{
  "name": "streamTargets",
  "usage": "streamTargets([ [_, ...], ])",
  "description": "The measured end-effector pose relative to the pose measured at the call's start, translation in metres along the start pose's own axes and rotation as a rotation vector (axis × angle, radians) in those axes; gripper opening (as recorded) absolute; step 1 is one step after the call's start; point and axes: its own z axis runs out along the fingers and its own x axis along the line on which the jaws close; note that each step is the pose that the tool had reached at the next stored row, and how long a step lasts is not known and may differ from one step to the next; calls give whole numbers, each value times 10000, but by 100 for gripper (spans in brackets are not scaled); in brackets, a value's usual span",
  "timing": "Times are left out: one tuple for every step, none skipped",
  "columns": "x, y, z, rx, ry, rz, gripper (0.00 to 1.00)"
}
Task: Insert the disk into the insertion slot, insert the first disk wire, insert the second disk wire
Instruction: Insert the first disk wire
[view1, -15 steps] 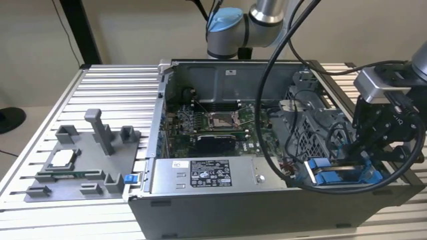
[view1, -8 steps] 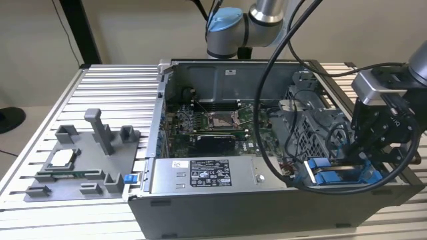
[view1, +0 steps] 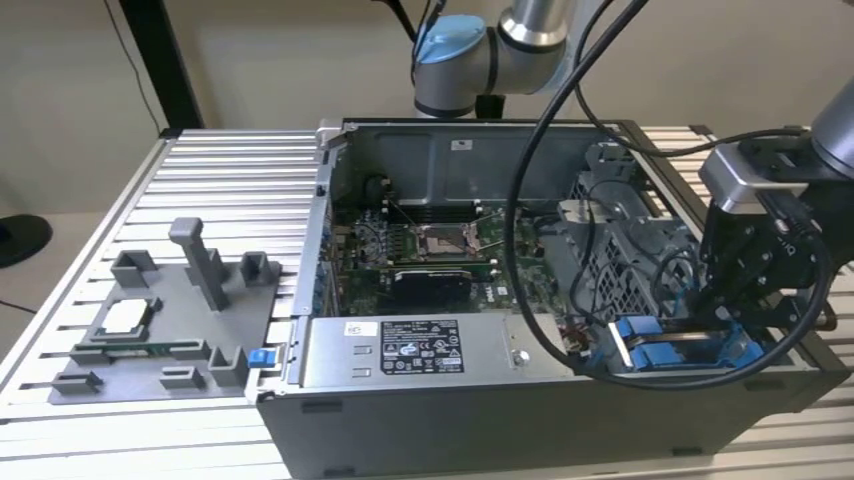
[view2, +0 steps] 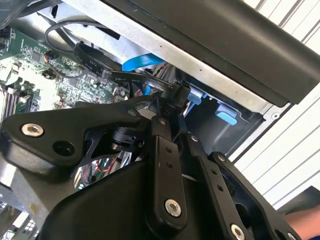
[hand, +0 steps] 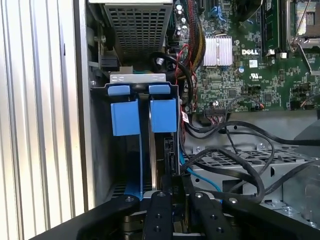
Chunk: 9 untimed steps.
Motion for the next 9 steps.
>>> streamTargets([
  [1, 1, -2, -6, -3, 10, 100],
  [0, 1, -12, -13, -20, 20, 100],
  [-1, 3, -38, -25, -24, 31, 100],
  [-5, 5, -85, -28, -5, 39, 100],
  [-11, 7, -131, -29, 4, 46, 100],
  [-15, 9, -172, -31, -3, 53, 100],
  [-19, 12, -220, -31, 1, 54, 100],
  [-24, 14, -265, -30, 6, 55, 100],
  [-28, 17, -308, -31, 2, 56, 100],
])
